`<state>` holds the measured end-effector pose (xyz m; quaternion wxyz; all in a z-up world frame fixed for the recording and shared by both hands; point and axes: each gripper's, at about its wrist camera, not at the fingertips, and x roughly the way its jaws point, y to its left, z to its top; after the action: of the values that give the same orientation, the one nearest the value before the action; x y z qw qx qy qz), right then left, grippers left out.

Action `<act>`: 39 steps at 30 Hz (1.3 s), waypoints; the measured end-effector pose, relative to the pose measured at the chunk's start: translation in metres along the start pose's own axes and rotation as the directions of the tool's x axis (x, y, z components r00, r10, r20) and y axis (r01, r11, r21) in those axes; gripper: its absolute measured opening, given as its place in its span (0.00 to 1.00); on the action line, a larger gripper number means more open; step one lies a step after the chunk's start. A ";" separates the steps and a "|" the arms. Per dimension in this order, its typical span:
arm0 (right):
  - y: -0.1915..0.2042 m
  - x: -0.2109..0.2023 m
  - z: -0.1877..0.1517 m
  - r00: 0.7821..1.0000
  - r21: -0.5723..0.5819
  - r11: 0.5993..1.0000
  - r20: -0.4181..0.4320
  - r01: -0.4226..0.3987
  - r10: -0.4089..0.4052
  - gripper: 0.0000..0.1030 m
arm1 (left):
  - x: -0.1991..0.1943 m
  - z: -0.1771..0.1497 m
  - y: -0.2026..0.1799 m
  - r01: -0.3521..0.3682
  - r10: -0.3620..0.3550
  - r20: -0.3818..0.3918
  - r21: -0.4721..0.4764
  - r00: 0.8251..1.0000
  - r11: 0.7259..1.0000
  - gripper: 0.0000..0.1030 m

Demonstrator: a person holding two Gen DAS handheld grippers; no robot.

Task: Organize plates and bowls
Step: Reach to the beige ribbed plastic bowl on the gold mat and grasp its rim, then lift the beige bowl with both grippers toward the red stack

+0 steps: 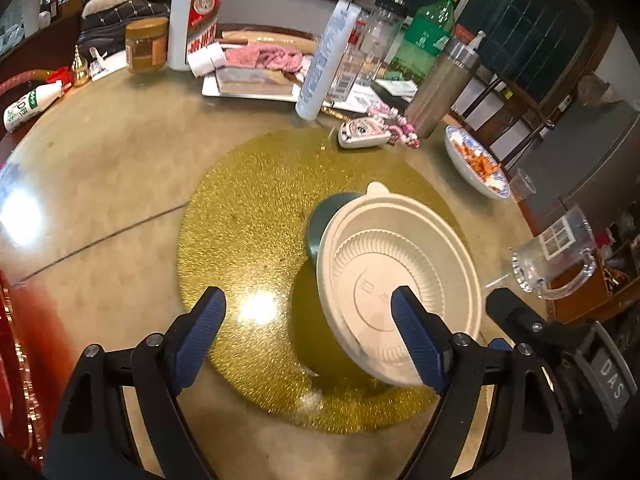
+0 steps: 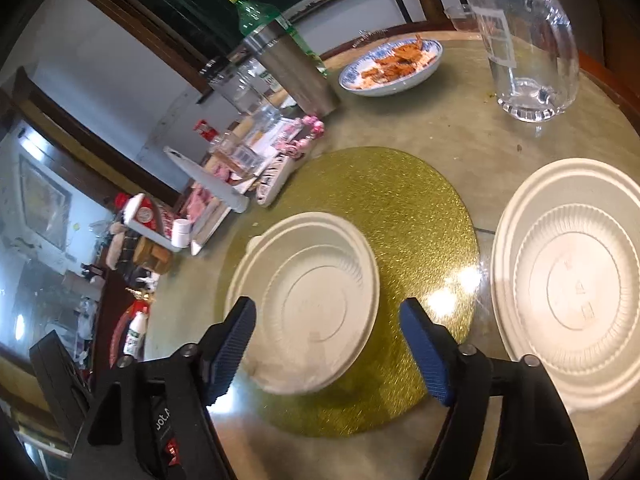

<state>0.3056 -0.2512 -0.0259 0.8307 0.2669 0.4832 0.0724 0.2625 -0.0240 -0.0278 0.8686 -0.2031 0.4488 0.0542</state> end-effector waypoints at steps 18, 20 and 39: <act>0.017 -0.042 -0.097 0.998 -0.119 0.991 0.033 -0.057 0.061 0.09 | -0.072 -0.066 0.032 -0.037 0.019 0.108 0.164 0.994 0.986 0.12; 0.019 -0.051 -0.115 0.996 -0.141 0.989 0.068 -0.048 0.058 0.09 | -0.076 -0.074 0.034 -0.057 0.031 0.143 0.182 0.989 0.982 0.13; 0.045 -0.049 -0.166 0.977 -0.328 0.945 0.194 -0.019 0.087 0.10 | -0.081 -0.102 0.070 -0.098 0.045 0.316 0.152 0.948 0.984 0.14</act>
<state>0.1466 -0.1700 -0.0302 0.9064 0.1458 0.3688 0.1453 0.1177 0.0062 -0.0366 0.9398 -0.1025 0.3161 0.0795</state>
